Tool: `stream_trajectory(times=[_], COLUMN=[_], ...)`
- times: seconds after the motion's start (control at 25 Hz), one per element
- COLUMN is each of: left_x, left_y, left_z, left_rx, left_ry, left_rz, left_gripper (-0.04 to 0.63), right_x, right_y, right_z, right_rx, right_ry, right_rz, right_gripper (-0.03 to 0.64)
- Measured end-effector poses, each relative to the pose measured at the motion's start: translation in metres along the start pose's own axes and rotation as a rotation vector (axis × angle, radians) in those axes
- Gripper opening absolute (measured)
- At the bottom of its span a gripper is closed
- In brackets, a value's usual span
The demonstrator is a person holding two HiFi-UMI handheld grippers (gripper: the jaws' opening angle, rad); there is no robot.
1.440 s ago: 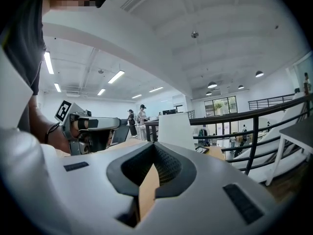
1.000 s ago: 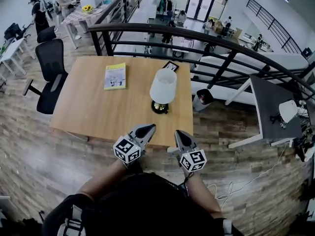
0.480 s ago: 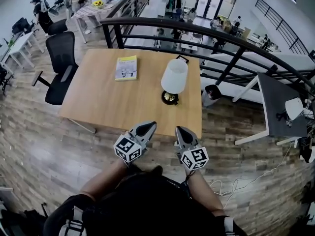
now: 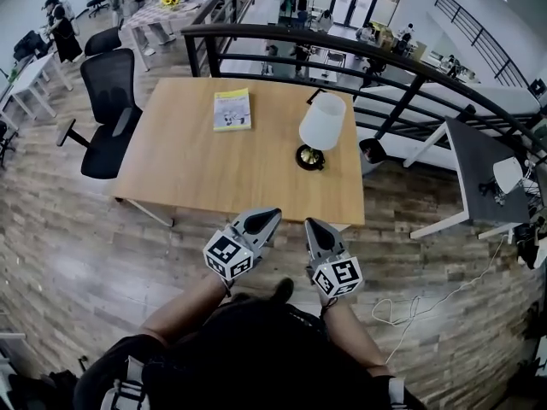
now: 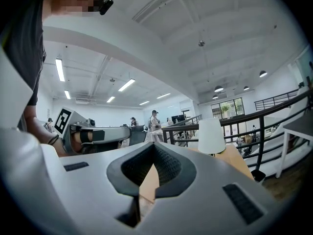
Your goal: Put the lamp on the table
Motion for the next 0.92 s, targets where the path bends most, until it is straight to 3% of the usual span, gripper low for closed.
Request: stream_trajectory(times=[0.48, 0.92], left_x=[0.010, 0.008], left_y=[-0.002, -0.009], left_z=[0.112, 0.153], left_rx=[-0.079, -0.125], left_ry=[0.015, 0.009], left_rz=[-0.006, 0.006], left_gripper=[0.008, 0.008], right_x=[0.006, 0.008], right_y=[0.129, 0.177], right_z=[0.002, 0.011], right_rx=[-0.058, -0.101], right_ry=[-0.017, -0.014], right_rz=[0.005, 0.015], right_gripper=[0.014, 0.015])
Point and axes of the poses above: the fingertips, and each gripper's own axes: z backward along the fingers, y to its left, x out of its top, the point moved 9 cm from there along z, backward along the fingers, and after that the axes turned 7 degrees about z, right-handed, at the moved point
